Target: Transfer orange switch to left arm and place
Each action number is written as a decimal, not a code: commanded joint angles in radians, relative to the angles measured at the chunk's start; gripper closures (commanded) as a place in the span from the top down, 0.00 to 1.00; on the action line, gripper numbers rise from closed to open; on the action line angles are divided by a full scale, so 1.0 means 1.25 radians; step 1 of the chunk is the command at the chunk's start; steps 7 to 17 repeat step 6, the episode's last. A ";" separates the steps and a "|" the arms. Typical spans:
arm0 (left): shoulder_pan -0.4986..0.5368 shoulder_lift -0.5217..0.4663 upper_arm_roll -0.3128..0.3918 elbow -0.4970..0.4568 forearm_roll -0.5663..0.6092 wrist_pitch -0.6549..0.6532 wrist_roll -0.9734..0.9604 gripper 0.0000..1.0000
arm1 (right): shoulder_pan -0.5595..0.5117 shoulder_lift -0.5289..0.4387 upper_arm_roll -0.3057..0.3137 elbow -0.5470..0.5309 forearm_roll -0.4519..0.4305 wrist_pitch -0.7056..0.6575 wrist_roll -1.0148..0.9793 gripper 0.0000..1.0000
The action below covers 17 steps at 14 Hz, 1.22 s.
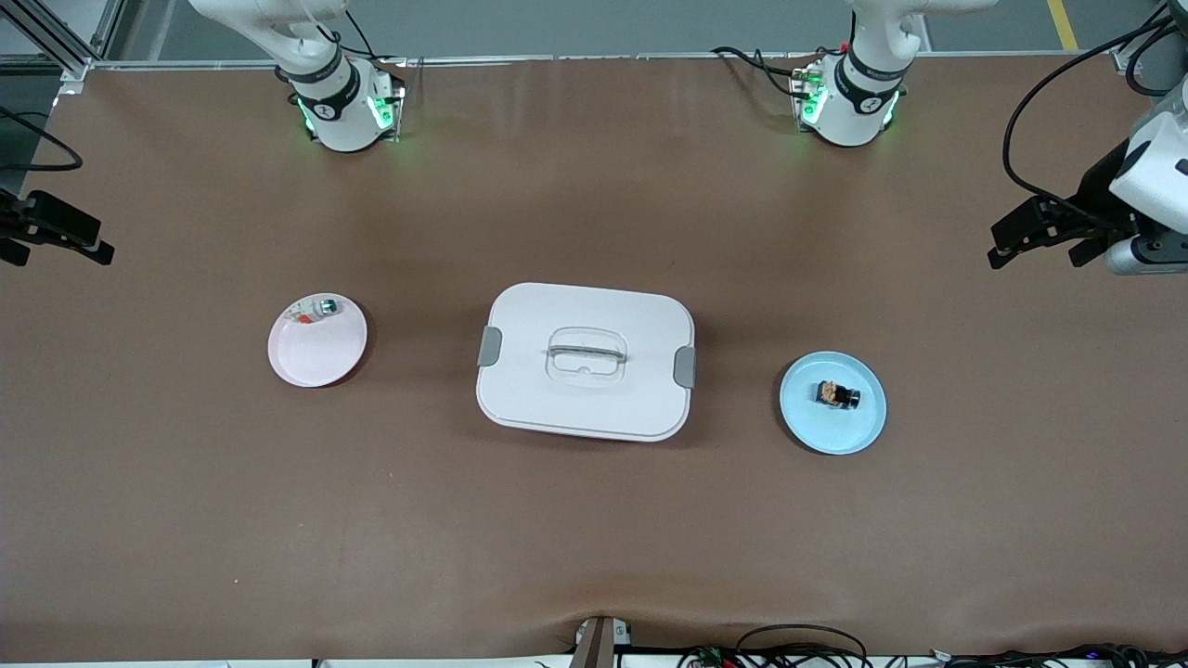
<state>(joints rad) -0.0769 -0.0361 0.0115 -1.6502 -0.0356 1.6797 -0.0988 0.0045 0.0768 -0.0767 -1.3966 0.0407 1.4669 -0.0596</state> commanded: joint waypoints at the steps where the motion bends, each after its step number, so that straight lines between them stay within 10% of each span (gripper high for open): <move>1: 0.001 0.010 -0.003 0.025 -0.001 -0.022 0.013 1.00 | -0.013 -0.007 0.009 0.007 -0.007 -0.016 -0.004 1.00; 17: 0.001 0.013 -0.003 0.025 -0.001 -0.022 0.007 1.00 | -0.016 -0.007 0.007 0.005 0.004 -0.033 0.052 1.00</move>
